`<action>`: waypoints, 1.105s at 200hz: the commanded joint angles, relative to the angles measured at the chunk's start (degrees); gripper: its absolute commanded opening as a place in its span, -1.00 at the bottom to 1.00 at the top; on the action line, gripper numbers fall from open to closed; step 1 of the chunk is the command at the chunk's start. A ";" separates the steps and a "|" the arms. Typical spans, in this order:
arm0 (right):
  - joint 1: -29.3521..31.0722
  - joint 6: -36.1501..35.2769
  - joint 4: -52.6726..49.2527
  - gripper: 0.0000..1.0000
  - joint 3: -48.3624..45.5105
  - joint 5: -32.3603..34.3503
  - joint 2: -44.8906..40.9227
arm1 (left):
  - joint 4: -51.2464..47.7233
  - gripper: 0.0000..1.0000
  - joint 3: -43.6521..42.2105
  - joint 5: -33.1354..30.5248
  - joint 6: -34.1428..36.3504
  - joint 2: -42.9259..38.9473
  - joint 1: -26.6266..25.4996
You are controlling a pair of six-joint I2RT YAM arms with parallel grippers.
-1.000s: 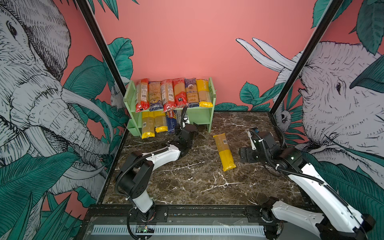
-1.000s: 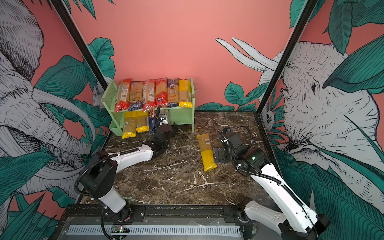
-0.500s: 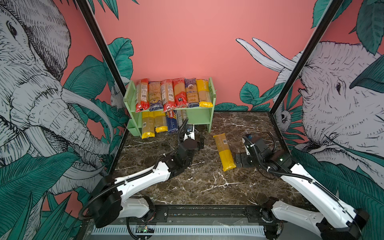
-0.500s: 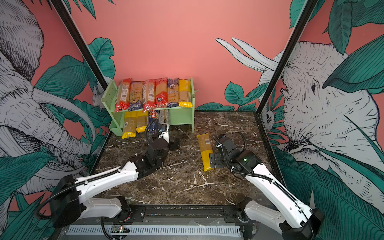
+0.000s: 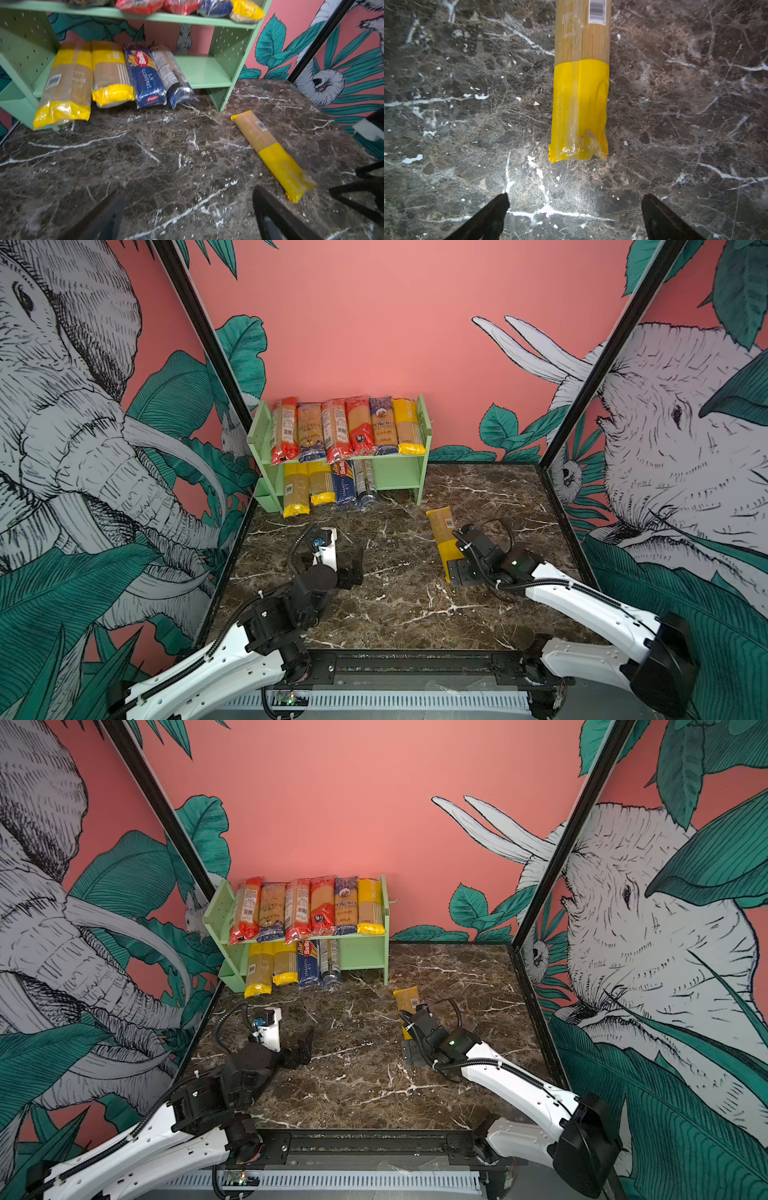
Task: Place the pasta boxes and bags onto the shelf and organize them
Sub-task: 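Withdraw the left gripper while the right gripper lowers onto the yellow-and-tan pack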
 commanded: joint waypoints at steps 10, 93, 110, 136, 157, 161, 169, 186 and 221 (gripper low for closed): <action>0.43 0.98 8.25 0.98 -2.33 2.45 3.19 | -11.12 0.91 -2.20 0.57 -4.95 -4.44 -0.25; 0.43 -0.44 40.18 0.98 -17.47 8.86 15.15 | -16.85 0.93 4.09 -0.96 -0.58 -6.06 -0.25; 0.43 -1.66 44.52 0.98 -18.09 9.89 18.84 | -18.29 0.93 4.18 -1.27 -1.37 -7.97 -0.25; 0.43 -2.44 49.63 0.98 -18.82 9.84 24.57 | -19.42 0.93 2.52 -1.76 -2.51 -11.71 -0.25; 0.43 -1.82 51.65 0.98 -19.67 9.47 27.37 | -19.88 0.94 1.44 -2.03 -3.20 -13.42 -0.25; 0.43 -1.60 52.30 0.98 -20.09 9.42 27.61 | -19.87 0.93 1.36 -2.07 -3.30 -13.45 -0.25; 0.46 -1.33 52.89 0.98 -20.91 9.36 27.78 | -19.86 0.94 1.35 -2.16 -3.39 -13.26 -0.25; 0.50 -0.59 54.52 0.98 -23.14 9.26 27.58 | -19.09 0.94 1.47 -2.16 -3.02 -12.12 -0.25; 0.54 1.29 55.01 0.98 -26.01 9.61 27.64 | -15.96 0.95 2.26 -2.43 -1.35 -8.44 -0.25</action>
